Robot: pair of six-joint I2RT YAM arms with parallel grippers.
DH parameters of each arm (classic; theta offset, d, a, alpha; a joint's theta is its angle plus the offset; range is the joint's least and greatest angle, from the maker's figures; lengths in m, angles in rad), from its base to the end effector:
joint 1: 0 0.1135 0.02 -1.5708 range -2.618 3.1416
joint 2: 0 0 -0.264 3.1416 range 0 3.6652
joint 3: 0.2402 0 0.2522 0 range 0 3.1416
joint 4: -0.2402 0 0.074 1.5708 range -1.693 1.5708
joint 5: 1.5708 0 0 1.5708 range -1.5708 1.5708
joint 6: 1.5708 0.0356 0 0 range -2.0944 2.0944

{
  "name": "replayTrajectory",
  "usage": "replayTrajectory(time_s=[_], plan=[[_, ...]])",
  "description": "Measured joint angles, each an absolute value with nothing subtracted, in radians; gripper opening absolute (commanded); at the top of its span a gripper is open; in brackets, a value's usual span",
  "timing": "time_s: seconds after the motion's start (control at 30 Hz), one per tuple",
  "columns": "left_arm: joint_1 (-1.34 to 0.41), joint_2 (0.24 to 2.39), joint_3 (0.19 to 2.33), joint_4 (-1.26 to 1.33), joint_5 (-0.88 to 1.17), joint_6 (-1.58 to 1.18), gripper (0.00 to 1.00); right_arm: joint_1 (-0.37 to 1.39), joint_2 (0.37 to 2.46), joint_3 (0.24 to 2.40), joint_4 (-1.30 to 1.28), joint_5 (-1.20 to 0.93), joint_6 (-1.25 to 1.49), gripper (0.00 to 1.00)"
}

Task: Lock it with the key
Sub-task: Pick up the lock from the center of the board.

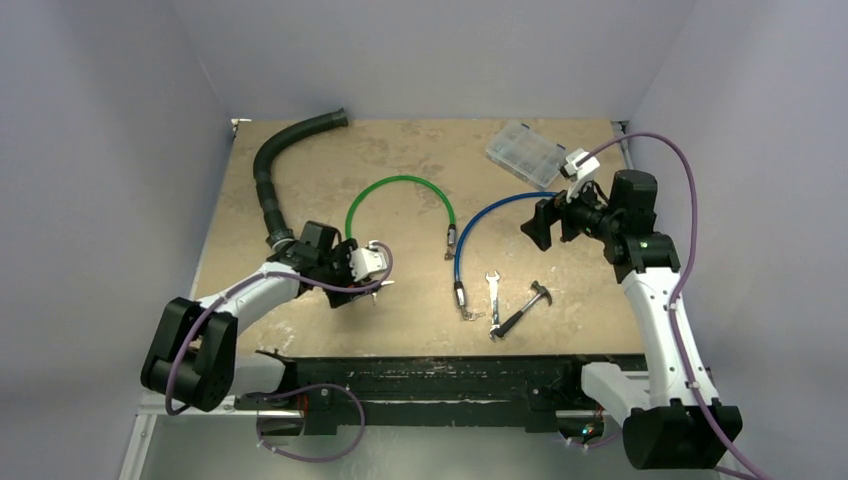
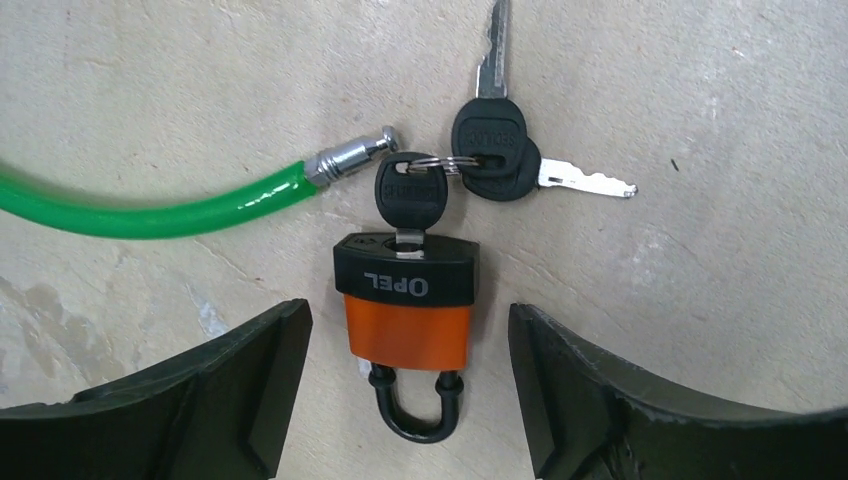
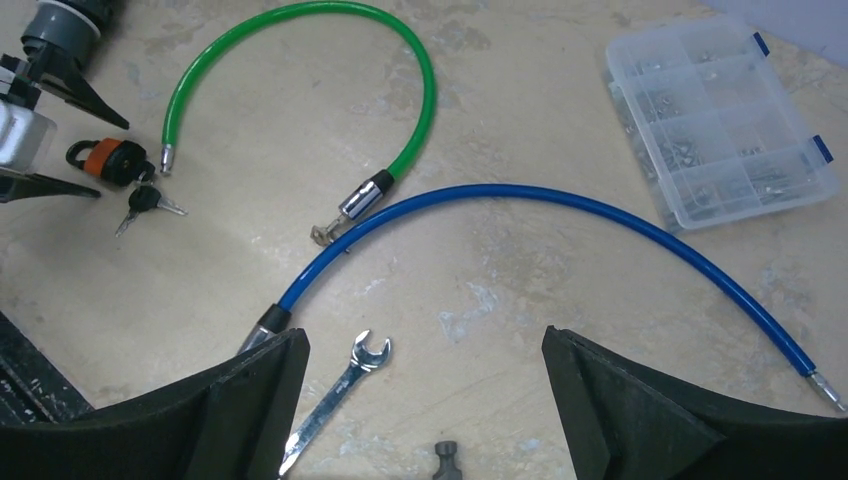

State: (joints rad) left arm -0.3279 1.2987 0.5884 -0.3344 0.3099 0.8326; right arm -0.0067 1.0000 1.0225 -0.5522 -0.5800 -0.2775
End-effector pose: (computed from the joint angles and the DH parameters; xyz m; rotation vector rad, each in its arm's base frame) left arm 0.2124 -0.0837 0.1602 1.4879 2.0741 -0.2143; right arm 0.2106 0.0181 0.3487 -0.6103 1.9398 0.4294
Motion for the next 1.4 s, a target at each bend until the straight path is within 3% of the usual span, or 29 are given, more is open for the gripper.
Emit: replayTrajectory(time_s=[0.3,0.57,0.87,1.2,1.4], plan=[[-0.329,1.347,0.612,-0.300,0.308,0.818,0.27,-0.007,0.995,1.013,-0.546,-0.604,-0.275,0.99],[-0.330,1.399,0.815,-0.555,0.404,0.670,0.13,-0.007,0.958,0.981,-0.514,-0.687,-0.319,0.99],[-0.374,1.516,1.219,-0.815,0.676,0.458,0.10,0.094,0.868,0.927,-0.474,-0.812,-0.447,0.99],[-0.619,1.622,1.388,-0.910,0.868,0.248,0.10,0.368,0.898,0.929,-0.424,-0.829,-0.675,0.99],[-0.645,1.682,1.451,-0.906,0.945,0.173,0.10,0.525,0.947,0.936,-0.467,-0.813,-0.863,0.94]])
